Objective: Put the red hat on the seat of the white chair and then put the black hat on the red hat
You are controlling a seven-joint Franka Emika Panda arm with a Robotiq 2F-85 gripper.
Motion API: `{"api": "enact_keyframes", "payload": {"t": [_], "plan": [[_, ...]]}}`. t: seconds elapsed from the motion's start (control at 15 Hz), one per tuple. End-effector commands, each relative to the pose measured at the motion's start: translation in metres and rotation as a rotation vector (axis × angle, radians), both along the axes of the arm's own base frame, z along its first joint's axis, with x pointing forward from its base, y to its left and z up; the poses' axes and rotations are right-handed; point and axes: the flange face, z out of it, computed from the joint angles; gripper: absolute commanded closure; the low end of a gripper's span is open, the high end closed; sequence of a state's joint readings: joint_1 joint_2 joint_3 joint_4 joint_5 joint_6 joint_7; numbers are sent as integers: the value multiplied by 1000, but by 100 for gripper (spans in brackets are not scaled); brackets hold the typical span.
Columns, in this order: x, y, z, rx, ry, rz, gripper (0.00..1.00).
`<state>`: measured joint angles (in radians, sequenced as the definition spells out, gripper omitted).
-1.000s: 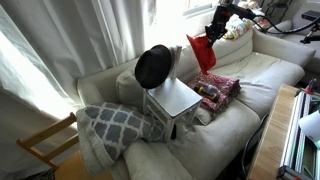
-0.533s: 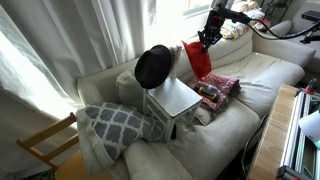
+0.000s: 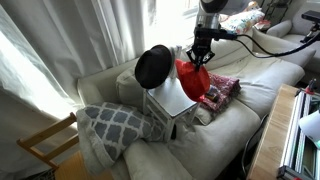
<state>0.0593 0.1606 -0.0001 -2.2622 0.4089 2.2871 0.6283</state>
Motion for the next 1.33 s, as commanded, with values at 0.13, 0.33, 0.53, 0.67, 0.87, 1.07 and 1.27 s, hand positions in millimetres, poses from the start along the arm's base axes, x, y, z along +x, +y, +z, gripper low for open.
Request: {"api": "enact_keyframes", "payload": {"t": [0.13,0.33,0.53,0.67,0.87,1.07,1.27], "plan": [[32,10,-42,48,128,-251,99],[54,10,-60,119,159,-384,99],[72,9,-80,159,160,-494,99],[80,5,-94,156,177,-556,99],[87,-1,-115,124,219,-634,99],[94,-7,-127,134,245,-694,99],[105,-5,-130,169,210,-736,99]]}}
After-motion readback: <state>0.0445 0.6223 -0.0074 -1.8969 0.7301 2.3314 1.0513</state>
